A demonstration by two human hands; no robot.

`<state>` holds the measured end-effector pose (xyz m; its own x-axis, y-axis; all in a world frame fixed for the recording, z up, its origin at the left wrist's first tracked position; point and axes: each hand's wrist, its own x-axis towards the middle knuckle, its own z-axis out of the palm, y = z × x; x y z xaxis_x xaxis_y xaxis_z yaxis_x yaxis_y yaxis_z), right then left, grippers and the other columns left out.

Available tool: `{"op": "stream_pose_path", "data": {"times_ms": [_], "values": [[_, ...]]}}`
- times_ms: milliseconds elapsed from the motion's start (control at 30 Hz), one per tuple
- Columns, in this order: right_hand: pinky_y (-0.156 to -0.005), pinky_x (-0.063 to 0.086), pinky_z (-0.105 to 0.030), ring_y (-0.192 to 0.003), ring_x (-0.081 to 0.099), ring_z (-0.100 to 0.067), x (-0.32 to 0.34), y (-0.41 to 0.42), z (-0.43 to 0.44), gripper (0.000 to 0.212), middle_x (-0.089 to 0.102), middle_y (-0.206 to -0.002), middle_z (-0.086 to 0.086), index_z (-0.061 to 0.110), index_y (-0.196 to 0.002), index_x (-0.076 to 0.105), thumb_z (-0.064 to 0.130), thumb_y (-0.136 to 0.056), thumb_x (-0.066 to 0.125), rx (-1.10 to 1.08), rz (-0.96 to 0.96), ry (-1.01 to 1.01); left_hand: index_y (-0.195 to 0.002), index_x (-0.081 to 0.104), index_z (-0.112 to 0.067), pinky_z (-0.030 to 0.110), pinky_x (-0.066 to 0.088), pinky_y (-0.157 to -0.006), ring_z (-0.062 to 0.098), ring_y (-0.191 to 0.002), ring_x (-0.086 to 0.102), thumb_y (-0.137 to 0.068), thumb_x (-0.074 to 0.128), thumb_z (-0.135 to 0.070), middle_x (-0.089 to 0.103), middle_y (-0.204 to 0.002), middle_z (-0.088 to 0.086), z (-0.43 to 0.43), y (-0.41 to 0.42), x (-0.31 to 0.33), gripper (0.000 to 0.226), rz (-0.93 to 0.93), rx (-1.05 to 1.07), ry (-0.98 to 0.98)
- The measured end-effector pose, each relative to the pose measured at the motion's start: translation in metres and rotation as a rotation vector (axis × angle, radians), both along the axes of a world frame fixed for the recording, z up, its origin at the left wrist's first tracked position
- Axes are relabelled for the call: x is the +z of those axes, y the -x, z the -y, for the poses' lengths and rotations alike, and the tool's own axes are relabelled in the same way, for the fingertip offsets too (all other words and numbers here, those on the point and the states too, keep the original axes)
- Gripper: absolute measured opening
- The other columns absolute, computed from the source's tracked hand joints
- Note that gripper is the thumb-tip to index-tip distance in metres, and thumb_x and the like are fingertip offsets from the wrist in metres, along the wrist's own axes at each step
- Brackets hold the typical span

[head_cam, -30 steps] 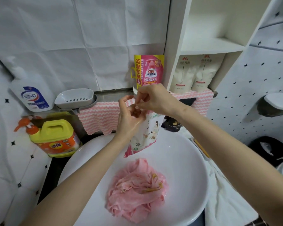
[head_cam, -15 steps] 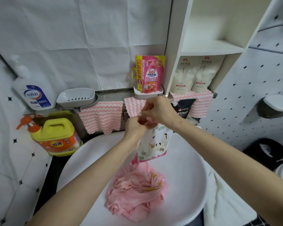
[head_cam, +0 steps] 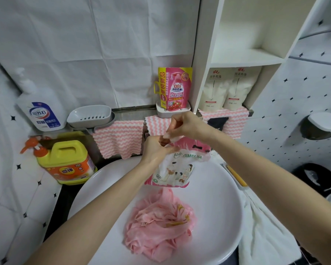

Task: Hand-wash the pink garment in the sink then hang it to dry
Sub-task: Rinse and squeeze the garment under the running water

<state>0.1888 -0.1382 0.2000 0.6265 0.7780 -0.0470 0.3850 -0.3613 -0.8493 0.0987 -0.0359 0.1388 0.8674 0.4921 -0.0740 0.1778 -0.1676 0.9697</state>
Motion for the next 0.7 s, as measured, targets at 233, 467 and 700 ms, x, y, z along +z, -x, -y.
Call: {"op": "stream_pose_path", "data": {"times_ms": [233,467,700], "values": [[-0.076,0.053,-0.026,-0.071,0.066,-0.011,-0.001,-0.007,0.005,0.013,0.071,-0.076,-0.009,0.006,-0.070,0.067,0.004,-0.075,0.078,0.019,-0.069,-0.020,-0.100,0.067,0.004,0.025,0.051,-0.078,0.017,-0.085,0.061,-0.063,0.083,-0.001,0.065,-0.087,0.007,0.001,0.000,0.000,0.040,-0.005,0.007,-0.007],[-0.081,0.053,-0.023,-0.086,0.069,-0.015,-0.002,-0.013,0.009,0.007,0.072,-0.092,-0.013,0.006,-0.076,0.069,0.001,-0.080,0.073,0.048,-0.123,-0.043,-0.103,0.066,0.007,0.028,0.050,-0.082,0.017,-0.087,0.060,-0.063,0.084,-0.004,0.067,-0.096,0.012,0.002,-0.003,0.000,0.046,0.002,0.028,-0.012],[-0.070,0.052,-0.023,-0.067,0.064,-0.009,-0.012,-0.013,0.006,0.012,0.068,-0.074,-0.009,0.000,-0.074,0.065,0.004,-0.075,0.077,-0.029,-0.113,-0.068,-0.081,0.069,-0.006,0.035,0.051,-0.086,0.019,-0.084,0.063,-0.061,0.084,-0.004,0.067,-0.080,0.004,0.007,-0.005,0.000,0.025,-0.011,0.021,0.035]]}}
